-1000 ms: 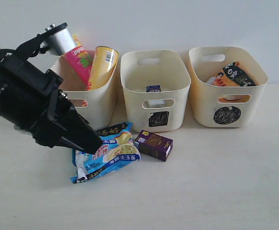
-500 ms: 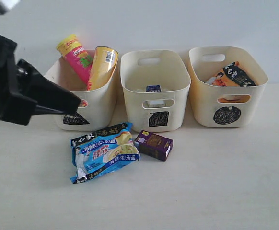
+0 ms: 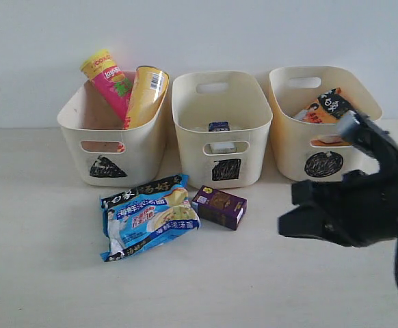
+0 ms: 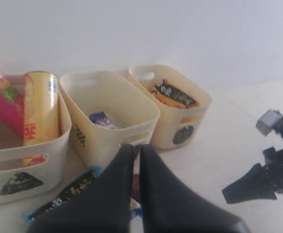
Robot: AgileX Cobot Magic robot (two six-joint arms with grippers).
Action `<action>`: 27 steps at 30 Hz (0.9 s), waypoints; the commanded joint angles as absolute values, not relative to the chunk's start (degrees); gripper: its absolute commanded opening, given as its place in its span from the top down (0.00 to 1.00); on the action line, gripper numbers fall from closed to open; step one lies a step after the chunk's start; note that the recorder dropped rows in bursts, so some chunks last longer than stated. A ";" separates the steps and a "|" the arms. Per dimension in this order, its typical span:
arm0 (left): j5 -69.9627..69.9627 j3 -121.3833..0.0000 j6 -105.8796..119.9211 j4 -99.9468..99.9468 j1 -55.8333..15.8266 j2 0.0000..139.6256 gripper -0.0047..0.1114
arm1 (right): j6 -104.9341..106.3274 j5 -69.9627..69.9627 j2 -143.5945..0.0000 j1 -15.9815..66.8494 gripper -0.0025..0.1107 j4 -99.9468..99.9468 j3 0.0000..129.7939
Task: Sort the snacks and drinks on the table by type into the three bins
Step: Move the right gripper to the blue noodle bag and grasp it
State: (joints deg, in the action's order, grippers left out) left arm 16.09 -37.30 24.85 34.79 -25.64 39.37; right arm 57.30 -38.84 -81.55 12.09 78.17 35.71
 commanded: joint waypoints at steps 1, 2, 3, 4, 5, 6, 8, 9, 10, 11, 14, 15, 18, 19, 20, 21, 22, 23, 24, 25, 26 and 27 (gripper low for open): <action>7.86 -32.43 22.72 34.49 -25.68 33.85 0.92 | 65.27 -49.05 -93.05 11.93 0.88 89.87 41.73; 7.18 -31.81 22.72 34.49 -25.35 32.87 0.92 | 65.27 -49.47 -95.28 11.93 0.82 90.13 43.17; 7.12 -31.53 22.72 34.37 -24.72 32.03 0.92 | 65.27 -49.77 -97.24 11.93 0.75 90.13 44.51; 7.30 -31.26 22.72 34.09 -23.91 31.45 0.92 | 65.16 -50.27 -98.65 11.93 0.65 90.24 45.69; 7.59 -31.24 22.72 33.50 -23.12 31.00 0.92 | 64.76 -50.70 -100.24 11.93 0.55 90.80 46.76; 8.02 -31.02 22.72 32.69 -21.70 30.56 0.92 | 64.24 -50.96 -101.63 11.93 0.44 91.63 47.61; 8.63 -31.02 21.29 31.25 -19.08 30.18 0.92 | 63.48 -50.96 -103.91 11.93 0.28 93.74 48.81; 9.09 -31.02 19.77 30.26 -17.37 30.07 0.92 | 63.48 -50.96 -104.71 12.04 0.26 94.47 49.37; 9.45 -31.02 18.41 29.14 -15.89 30.07 0.92 | 63.48 -50.96 -105.62 12.15 0.26 95.02 49.80; 10.12 -31.02 16.38 27.58 -14.03 30.07 0.92 | 63.48 -50.84 -106.48 12.64 0.28 95.68 50.43; 11.99 -30.78 10.05 21.96 -8.33 30.07 0.92 | 63.48 -49.76 -108.43 14.89 0.30 96.33 52.00; 12.12 -30.54 8.47 20.31 -6.65 30.05 0.92 | 63.48 -49.06 -108.80 15.76 0.30 96.70 52.41; 9.72 -29.52 5.37 18.81 -4.91 28.90 0.92 | 63.48 -45.14 -109.97 19.15 0.30 96.93 54.53; 8.84 -29.16 4.82 18.81 -4.91 28.31 0.92 | 63.48 -43.42 -110.48 20.08 0.30 96.93 55.17; 8.39 -28.61 4.17 18.93 -4.91 27.56 0.92 | 63.48 -41.94 -110.81 21.27 0.30 97.05 56.16; 8.39 -28.05 3.92 19.05 -4.91 26.65 0.92 | 63.48 -40.73 -111.29 21.96 0.30 97.37 56.75; 8.66 -27.49 3.92 19.05 -4.91 25.59 0.92 | 63.48 -39.72 -111.74 22.70 0.30 97.80 57.43; 8.66 -26.83 3.92 19.05 -4.91 24.37 0.92 | 63.48 -38.98 -112.11 23.22 0.30 98.38 57.85; 8.66 -26.28 4.07 19.05 -4.91 23.30 0.92 | 63.48 -37.96 -112.62 23.82 0.30 98.69 58.33; 8.78 -25.41 4.07 19.05 -4.91 21.61 0.92 | 63.48 -37.19 -112.74 24.26 0.30 98.70 58.78; 8.78 -24.77 4.07 19.05 -4.91 20.52 0.92 | 63.48 -36.22 -113.28 24.73 0.30 98.81 59.27; 9.18 -23.07 4.07 19.05 -4.91 18.01 0.92 | 63.48 -36.04 -114.15 25.18 0.30 99.42 60.19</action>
State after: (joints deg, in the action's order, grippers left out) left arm 9.13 -25.19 4.80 19.35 -5.13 21.16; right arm 63.16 -37.44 -113.22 24.50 98.41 58.97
